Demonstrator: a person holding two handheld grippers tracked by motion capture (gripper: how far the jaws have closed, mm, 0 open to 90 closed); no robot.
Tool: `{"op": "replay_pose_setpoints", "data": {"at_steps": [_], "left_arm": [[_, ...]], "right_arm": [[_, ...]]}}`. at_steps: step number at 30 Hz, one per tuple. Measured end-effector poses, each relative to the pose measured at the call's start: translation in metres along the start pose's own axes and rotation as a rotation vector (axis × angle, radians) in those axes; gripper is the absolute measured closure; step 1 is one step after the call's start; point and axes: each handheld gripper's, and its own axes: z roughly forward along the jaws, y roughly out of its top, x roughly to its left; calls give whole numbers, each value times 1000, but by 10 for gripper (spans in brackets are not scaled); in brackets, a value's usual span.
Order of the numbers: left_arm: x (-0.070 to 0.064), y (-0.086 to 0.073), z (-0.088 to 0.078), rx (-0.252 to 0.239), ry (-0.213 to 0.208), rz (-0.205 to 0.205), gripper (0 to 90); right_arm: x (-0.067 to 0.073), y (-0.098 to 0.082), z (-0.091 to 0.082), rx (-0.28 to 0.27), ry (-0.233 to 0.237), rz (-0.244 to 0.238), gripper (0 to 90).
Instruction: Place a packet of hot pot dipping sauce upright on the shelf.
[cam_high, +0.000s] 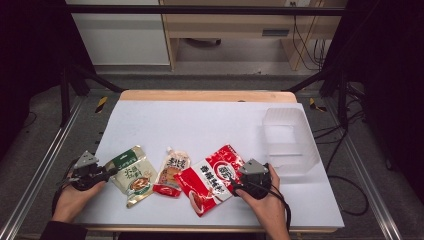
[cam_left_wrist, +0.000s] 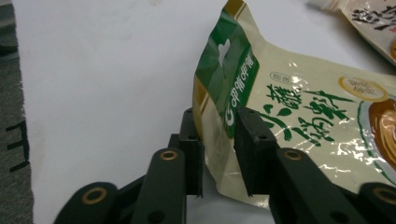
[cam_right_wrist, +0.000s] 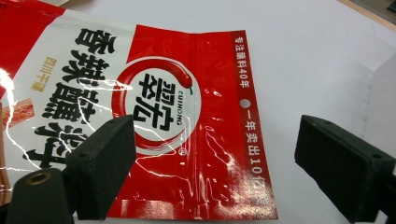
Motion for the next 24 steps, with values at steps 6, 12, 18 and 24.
{"op": "replay_pose_setpoints", "data": {"at_steps": [6, 12, 18, 24], "left_arm": [[-4, 2, -3, 23, -10, 58, 882], [-7, 6, -9, 27, 2, 93, 898], [-10, 12, -22, 8, -4, 121, 900], [-17, 18, -39, -42, -5, 129, 900]], "right_arm": [[3, 1, 0, 6, 2, -23, 132], [3, 1, 0, 4, 0, -30, 123], [4, 1, 0, 6, 4, -49, 98], [5, 2, 0, 2, 8, -62, 97]]}}
